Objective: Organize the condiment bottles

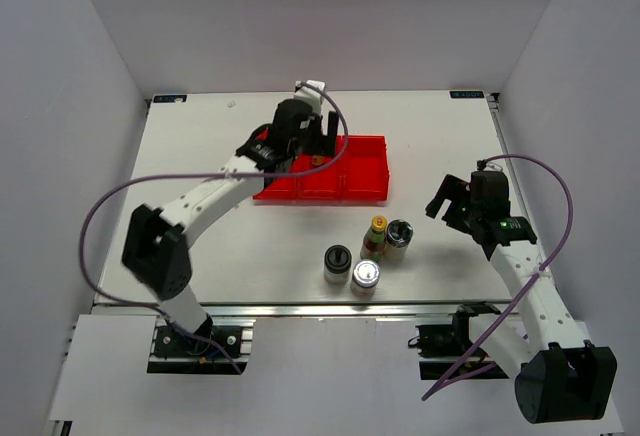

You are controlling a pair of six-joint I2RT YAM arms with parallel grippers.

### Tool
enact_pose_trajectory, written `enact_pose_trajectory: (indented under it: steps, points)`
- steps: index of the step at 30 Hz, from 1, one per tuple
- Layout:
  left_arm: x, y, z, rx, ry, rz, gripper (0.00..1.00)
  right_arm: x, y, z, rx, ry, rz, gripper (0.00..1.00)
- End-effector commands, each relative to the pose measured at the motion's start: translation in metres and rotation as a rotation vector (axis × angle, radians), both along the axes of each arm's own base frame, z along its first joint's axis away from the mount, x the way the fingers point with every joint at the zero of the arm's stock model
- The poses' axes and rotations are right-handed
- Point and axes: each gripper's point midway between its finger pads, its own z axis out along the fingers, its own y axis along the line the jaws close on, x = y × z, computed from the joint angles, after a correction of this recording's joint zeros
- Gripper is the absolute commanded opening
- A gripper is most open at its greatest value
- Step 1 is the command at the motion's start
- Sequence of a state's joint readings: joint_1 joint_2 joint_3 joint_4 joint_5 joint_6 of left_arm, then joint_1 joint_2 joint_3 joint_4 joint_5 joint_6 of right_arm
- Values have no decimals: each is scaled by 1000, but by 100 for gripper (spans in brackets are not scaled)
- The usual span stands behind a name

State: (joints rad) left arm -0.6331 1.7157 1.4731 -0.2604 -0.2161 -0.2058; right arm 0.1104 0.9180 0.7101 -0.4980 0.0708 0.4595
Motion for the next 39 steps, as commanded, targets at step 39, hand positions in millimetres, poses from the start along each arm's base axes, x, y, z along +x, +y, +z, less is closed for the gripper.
enact_pose_trajectory:
  steps: [39]
  points:
    - [-199, -147, -70, 52, -11, -725, 98, 2, -1, 10, -5, -53, 13, 89]
